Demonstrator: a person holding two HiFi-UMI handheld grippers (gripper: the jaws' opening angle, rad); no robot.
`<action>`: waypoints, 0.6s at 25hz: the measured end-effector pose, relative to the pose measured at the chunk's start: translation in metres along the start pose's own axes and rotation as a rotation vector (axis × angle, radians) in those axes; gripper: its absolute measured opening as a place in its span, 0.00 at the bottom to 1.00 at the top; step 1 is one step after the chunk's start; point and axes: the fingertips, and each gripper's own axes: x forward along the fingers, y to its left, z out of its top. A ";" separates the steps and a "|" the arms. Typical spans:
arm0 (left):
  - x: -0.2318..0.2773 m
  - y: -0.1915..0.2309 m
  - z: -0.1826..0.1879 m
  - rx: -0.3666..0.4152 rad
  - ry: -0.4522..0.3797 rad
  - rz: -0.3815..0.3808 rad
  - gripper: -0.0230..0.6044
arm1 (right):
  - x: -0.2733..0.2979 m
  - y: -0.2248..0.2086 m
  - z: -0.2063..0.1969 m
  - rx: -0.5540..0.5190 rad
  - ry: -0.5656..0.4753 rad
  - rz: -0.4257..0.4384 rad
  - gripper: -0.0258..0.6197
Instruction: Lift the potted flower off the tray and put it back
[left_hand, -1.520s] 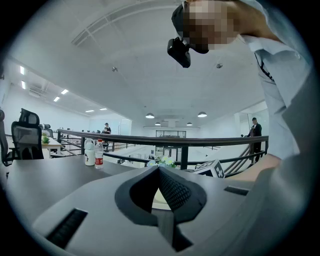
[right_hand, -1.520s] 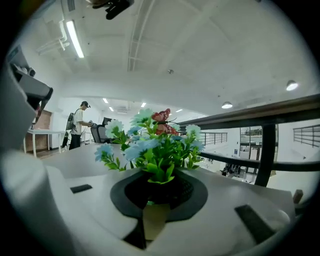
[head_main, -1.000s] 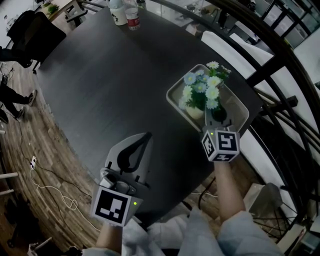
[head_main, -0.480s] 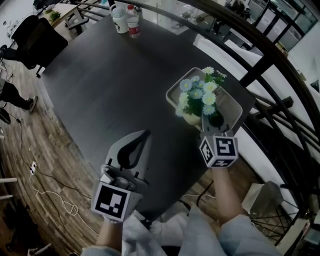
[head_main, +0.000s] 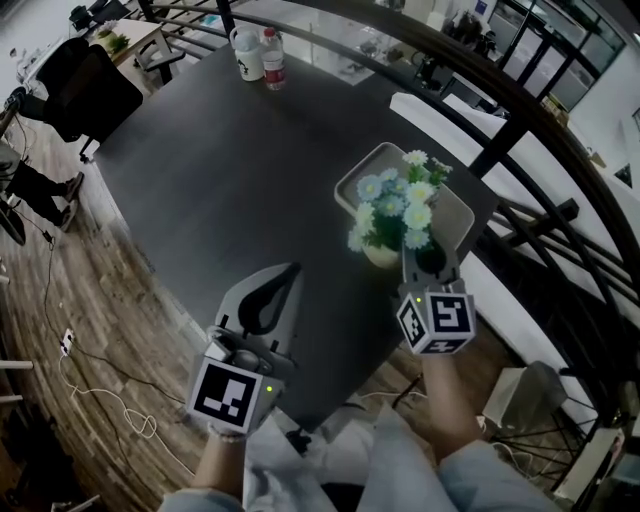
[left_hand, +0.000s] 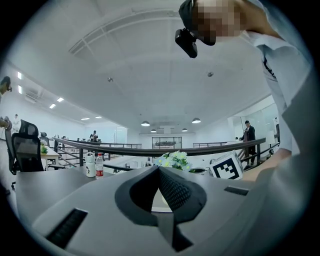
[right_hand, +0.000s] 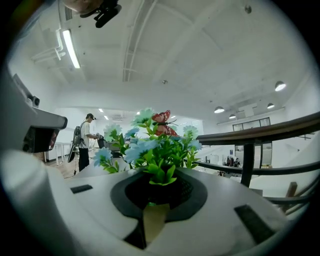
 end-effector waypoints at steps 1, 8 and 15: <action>-0.003 0.000 0.002 0.002 -0.002 0.001 0.03 | -0.005 0.003 0.003 0.001 -0.004 0.001 0.11; -0.023 -0.002 0.011 -0.002 -0.016 0.000 0.03 | -0.036 0.021 0.031 0.000 -0.043 0.020 0.11; -0.049 -0.003 0.022 0.008 -0.049 -0.010 0.03 | -0.063 0.046 0.052 -0.033 -0.070 0.027 0.11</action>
